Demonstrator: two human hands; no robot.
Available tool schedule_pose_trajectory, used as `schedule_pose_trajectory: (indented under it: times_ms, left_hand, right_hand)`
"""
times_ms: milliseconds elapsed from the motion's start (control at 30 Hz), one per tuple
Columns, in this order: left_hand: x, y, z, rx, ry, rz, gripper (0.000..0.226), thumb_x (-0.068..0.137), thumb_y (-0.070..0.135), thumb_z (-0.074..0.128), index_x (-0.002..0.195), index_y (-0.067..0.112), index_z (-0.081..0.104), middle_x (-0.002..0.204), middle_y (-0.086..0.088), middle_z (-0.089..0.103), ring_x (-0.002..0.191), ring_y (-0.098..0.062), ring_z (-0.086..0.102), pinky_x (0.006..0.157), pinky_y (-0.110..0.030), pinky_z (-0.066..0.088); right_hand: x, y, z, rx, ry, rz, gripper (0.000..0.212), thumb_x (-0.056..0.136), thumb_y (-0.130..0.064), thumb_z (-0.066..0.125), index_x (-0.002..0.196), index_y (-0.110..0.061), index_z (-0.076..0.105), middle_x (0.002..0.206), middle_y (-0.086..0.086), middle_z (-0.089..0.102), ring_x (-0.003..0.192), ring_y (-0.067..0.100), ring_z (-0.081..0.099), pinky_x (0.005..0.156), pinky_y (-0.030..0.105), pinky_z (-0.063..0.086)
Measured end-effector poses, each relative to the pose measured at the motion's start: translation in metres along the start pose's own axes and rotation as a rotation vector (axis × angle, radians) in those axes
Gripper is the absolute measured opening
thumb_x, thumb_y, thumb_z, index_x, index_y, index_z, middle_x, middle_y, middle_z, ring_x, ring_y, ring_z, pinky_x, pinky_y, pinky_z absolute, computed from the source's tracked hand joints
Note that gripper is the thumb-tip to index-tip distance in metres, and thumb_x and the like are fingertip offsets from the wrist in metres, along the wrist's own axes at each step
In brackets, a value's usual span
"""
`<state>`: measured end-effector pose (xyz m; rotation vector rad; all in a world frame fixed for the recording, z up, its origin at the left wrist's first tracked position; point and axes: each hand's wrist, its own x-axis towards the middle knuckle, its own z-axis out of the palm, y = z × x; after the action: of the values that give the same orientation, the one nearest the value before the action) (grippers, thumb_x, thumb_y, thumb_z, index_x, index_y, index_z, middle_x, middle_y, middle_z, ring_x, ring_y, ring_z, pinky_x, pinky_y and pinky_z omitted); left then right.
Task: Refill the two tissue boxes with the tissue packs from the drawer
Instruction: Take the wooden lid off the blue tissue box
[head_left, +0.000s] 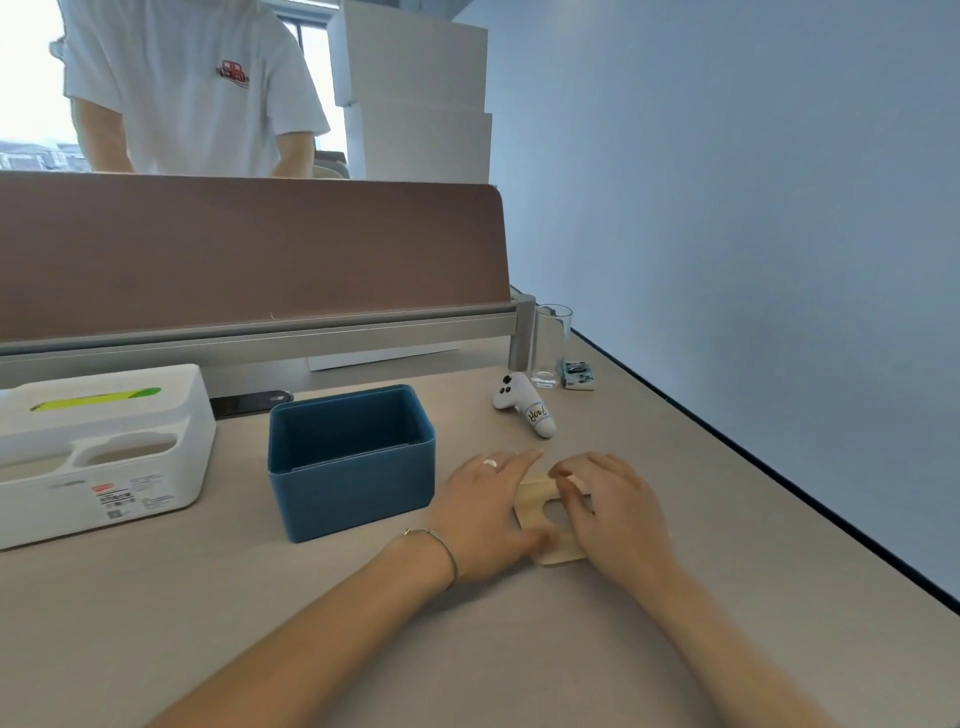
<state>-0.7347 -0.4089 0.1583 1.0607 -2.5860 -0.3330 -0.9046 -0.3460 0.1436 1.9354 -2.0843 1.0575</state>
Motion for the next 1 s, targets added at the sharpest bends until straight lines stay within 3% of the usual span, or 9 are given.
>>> schedule_pose_trajectory:
  times_ms: [133, 300, 433, 533, 633, 733, 1000]
  left_hand:
    - [-0.006, 0.001, -0.034, 0.063, 0.212, 0.014, 0.061, 0.093, 0.041, 0.057, 0.15, 0.028, 0.039, 0.146, 0.001, 0.051, 0.133, -0.021, 0.047, 0.114, -0.034, 0.036]
    - [-0.041, -0.027, -0.078, 0.139, 0.381, -0.089, 0.054, 0.097, 0.042, 0.054, 0.147, 0.024, 0.043, 0.148, 0.002, 0.05, 0.138, -0.02, 0.043, 0.122, -0.039, 0.029]
    - [-0.088, -0.065, -0.106, 0.195, 0.471, -0.176, 0.05, 0.098, 0.045, 0.05, 0.143, 0.024, 0.046, 0.141, 0.001, 0.055, 0.131, -0.021, 0.049, 0.116, -0.041, 0.036]
    - [-0.129, -0.091, -0.127, 0.214, 0.521, -0.278, 0.05, 0.098, 0.043, 0.05, 0.143, 0.023, 0.048, 0.142, -0.001, 0.056, 0.132, -0.022, 0.048, 0.115, -0.041, 0.037]
    - [-0.173, -0.117, -0.148, 0.246, 0.558, -0.368, 0.05, 0.095, 0.041, 0.051, 0.14, 0.02, 0.051, 0.14, -0.002, 0.057, 0.133, -0.024, 0.048, 0.114, -0.039, 0.033]
    - [-0.219, -0.141, -0.168, 0.273, 0.579, -0.466, 0.052, 0.098, 0.041, 0.049, 0.146, 0.021, 0.047, 0.148, -0.003, 0.051, 0.139, -0.024, 0.042, 0.116, -0.036, 0.028]
    - [-0.342, -0.192, -0.214, 0.333, 0.631, -0.71, 0.053, 0.097, 0.04, 0.051, 0.146, 0.022, 0.046, 0.149, -0.003, 0.051, 0.138, -0.025, 0.043, 0.116, -0.039, 0.032]
  right_hand:
    - [0.009, -0.032, -0.014, 0.071, 0.111, 0.002, 0.033, 0.097, -0.03, 0.043, 0.118, -0.023, 0.067, 0.115, -0.007, 0.07, 0.106, 0.02, 0.061, 0.088, 0.039, 0.048]
    - [0.012, -0.092, -0.008, 0.18, 0.101, -0.111, 0.039, 0.1, -0.036, 0.038, 0.13, -0.023, 0.059, 0.127, -0.008, 0.065, 0.117, 0.011, 0.056, 0.097, 0.031, 0.043]
    - [0.014, -0.153, 0.018, 0.262, 0.019, -0.24, 0.037, 0.102, -0.038, 0.039, 0.133, -0.025, 0.056, 0.126, -0.009, 0.065, 0.116, 0.008, 0.055, 0.099, 0.03, 0.044]
    - [0.013, -0.207, 0.044, 0.343, 0.0, -0.306, 0.039, 0.101, -0.041, 0.038, 0.131, -0.024, 0.058, 0.126, -0.007, 0.066, 0.116, 0.012, 0.058, 0.102, 0.037, 0.046]
    - [0.006, -0.261, 0.066, 0.38, -0.016, -0.369, 0.035, 0.102, -0.036, 0.044, 0.132, -0.026, 0.058, 0.13, -0.006, 0.065, 0.12, 0.013, 0.056, 0.106, 0.031, 0.039]
    - [-0.002, -0.312, 0.084, 0.447, -0.087, -0.442, 0.038, 0.101, -0.041, 0.04, 0.134, -0.03, 0.056, 0.133, -0.01, 0.063, 0.123, 0.01, 0.053, 0.107, 0.033, 0.039]
    - [-0.032, -0.439, 0.128, 0.579, -0.225, -0.664, 0.04, 0.1, -0.041, 0.042, 0.136, -0.028, 0.054, 0.133, -0.01, 0.062, 0.122, 0.011, 0.053, 0.103, 0.03, 0.039]
